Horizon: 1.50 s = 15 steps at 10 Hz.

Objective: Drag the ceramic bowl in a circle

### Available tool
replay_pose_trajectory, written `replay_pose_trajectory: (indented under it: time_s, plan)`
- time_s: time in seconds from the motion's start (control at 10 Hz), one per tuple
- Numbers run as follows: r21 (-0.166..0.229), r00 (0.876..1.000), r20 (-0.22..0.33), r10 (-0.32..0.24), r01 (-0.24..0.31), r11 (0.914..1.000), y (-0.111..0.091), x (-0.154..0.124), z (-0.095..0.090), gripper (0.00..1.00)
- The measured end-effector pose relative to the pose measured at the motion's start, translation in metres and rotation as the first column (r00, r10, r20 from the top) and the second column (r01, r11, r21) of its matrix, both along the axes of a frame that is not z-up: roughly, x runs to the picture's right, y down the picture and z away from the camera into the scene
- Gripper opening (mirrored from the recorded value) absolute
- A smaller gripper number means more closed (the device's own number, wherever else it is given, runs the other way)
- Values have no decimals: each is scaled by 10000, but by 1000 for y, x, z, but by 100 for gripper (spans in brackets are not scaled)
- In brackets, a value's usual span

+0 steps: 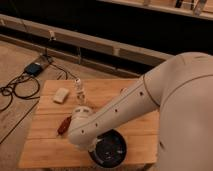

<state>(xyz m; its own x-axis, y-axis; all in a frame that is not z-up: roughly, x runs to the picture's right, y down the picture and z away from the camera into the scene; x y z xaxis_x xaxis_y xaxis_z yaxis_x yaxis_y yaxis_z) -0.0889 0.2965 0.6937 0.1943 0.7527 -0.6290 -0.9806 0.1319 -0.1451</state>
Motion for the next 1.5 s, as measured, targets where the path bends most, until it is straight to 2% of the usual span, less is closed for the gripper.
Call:
replay_pose_trajectory:
  time_s: [0.5, 0.6, 0.7, 0.9, 1.1, 1.3, 1.5]
  plan:
    - [11, 10000, 1, 3, -3, 10000, 0, 0, 0, 0]
    - [57, 9998, -99, 166, -165, 9998, -4, 6, 1, 0]
    - [200, 9972, -587, 460, -449, 9988, -12, 32, 6, 0]
    - [717, 9733, -1852, 1355, -1241, 9897, -40, 103, 17, 0]
    - [1142, 9510, -2448, 1886, -1649, 9797, -66, 135, 25, 0]
    - [1318, 9456, -2610, 1943, -1645, 9775, -84, 136, 31, 0]
    - [1341, 9535, -2442, 1769, -1475, 9799, -99, 114, 39, 0]
